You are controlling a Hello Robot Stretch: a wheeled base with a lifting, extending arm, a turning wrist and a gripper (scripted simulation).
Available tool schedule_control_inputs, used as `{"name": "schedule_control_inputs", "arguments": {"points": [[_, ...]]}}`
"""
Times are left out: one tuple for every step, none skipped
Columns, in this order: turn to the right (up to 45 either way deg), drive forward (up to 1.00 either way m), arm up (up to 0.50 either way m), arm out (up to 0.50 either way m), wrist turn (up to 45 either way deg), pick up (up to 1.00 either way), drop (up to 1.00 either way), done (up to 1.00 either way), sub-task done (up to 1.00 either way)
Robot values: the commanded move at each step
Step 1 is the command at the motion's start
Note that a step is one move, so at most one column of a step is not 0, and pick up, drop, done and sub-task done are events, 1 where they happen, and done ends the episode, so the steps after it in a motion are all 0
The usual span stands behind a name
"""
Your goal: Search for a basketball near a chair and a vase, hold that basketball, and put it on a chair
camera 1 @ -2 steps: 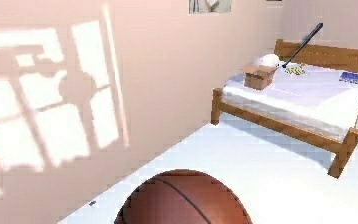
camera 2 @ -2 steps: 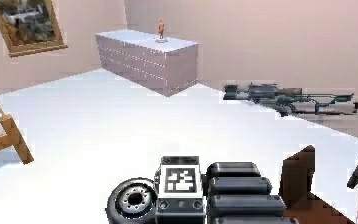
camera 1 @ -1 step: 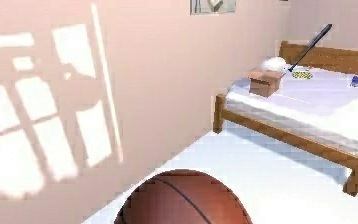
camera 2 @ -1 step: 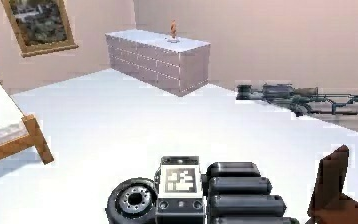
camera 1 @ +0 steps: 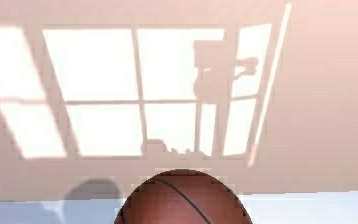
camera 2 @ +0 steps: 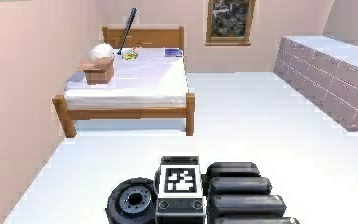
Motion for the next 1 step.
{"name": "schedule_control_inputs", "arguments": {"points": [[-45.0, 0.00, 0.00, 0.00, 0.0, 0.00, 0.00, 0.00, 0.00]]}}
